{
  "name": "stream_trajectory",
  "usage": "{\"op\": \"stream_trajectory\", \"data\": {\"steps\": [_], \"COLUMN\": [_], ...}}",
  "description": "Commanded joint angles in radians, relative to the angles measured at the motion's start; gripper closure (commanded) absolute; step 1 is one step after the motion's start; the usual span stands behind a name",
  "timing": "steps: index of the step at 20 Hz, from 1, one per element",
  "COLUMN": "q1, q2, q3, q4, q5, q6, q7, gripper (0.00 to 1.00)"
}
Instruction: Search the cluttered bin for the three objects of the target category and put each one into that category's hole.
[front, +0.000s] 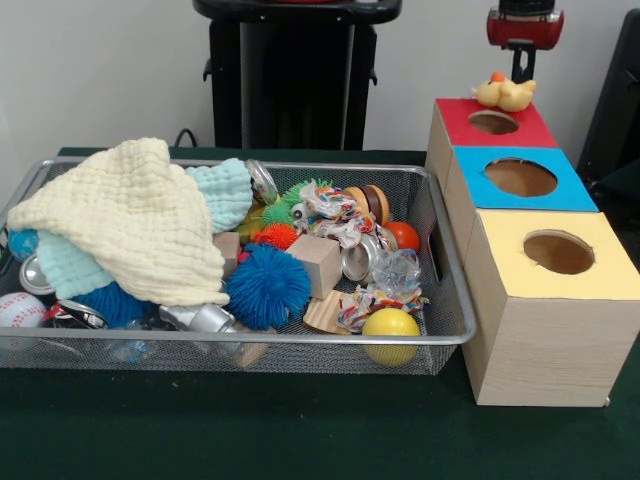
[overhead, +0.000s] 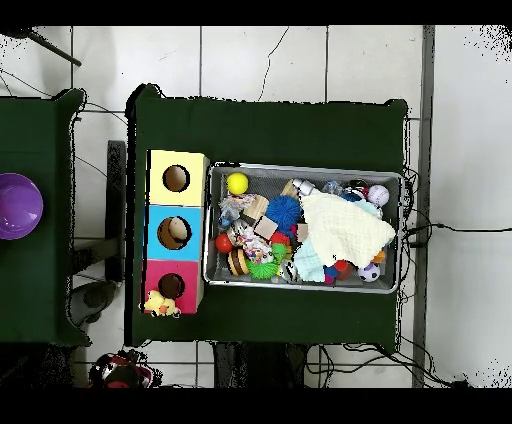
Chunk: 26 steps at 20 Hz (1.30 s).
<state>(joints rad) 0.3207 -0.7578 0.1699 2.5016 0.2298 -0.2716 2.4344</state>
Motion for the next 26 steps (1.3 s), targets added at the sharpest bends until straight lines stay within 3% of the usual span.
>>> {"op": "stream_trajectory", "data": {"steps": [1,13,16,26], "q1": [-0.003,-0.012,-0.026,-0.075], "q2": [-0.011,-0.013,-0.024,-0.016], "q3": [-0.043,-0.08,-0.075,-0.01], "q4": [-0.15,-0.19,-0.19,-0.146], "q5": [-0.064,-0.205,-0.208,-0.188], "q6": [0.135,0.203,0.211,0.102], "q7": [-0.064,-0.063,-0.027,0.107], "gripper": [1.0,1.0,1.0,1.0]}}
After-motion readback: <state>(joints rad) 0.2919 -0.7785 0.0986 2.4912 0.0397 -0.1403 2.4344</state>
